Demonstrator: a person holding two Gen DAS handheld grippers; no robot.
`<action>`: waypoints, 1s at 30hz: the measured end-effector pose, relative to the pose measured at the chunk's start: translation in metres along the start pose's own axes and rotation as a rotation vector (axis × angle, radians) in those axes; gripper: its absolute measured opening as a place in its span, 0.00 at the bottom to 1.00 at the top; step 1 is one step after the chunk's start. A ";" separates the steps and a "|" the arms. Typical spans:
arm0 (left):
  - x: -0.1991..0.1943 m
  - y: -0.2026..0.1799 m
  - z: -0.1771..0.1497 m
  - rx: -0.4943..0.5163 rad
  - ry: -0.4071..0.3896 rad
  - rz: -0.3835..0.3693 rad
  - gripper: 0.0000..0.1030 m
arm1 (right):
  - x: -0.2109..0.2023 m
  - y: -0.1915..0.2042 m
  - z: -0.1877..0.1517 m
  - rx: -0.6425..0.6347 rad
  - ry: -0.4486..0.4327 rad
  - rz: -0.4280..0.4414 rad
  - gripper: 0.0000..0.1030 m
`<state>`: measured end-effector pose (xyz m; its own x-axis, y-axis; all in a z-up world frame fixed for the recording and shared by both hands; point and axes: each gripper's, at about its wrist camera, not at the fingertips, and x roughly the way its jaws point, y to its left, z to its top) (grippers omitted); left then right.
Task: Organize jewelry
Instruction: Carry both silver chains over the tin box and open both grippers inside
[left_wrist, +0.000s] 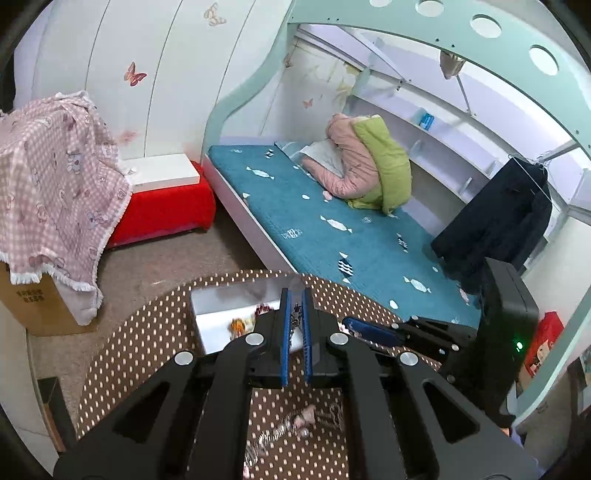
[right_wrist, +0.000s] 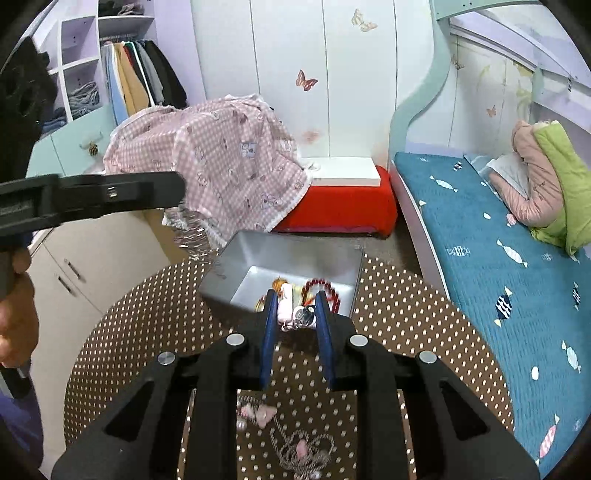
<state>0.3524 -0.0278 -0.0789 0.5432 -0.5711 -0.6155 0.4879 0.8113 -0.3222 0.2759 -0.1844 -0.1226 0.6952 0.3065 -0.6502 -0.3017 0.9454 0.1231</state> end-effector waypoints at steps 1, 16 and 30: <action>0.005 0.002 0.004 -0.008 0.002 0.008 0.05 | 0.005 -0.001 0.004 0.008 0.002 0.006 0.18; 0.103 0.031 -0.027 -0.024 0.182 0.155 0.06 | 0.064 -0.010 0.010 0.063 0.110 0.032 0.19; 0.074 0.033 -0.031 0.009 0.132 0.177 0.18 | 0.074 -0.002 0.013 0.089 0.124 0.071 0.21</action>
<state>0.3875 -0.0398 -0.1572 0.5271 -0.3978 -0.7509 0.3992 0.8960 -0.1944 0.3361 -0.1620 -0.1615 0.5869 0.3618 -0.7243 -0.2845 0.9297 0.2338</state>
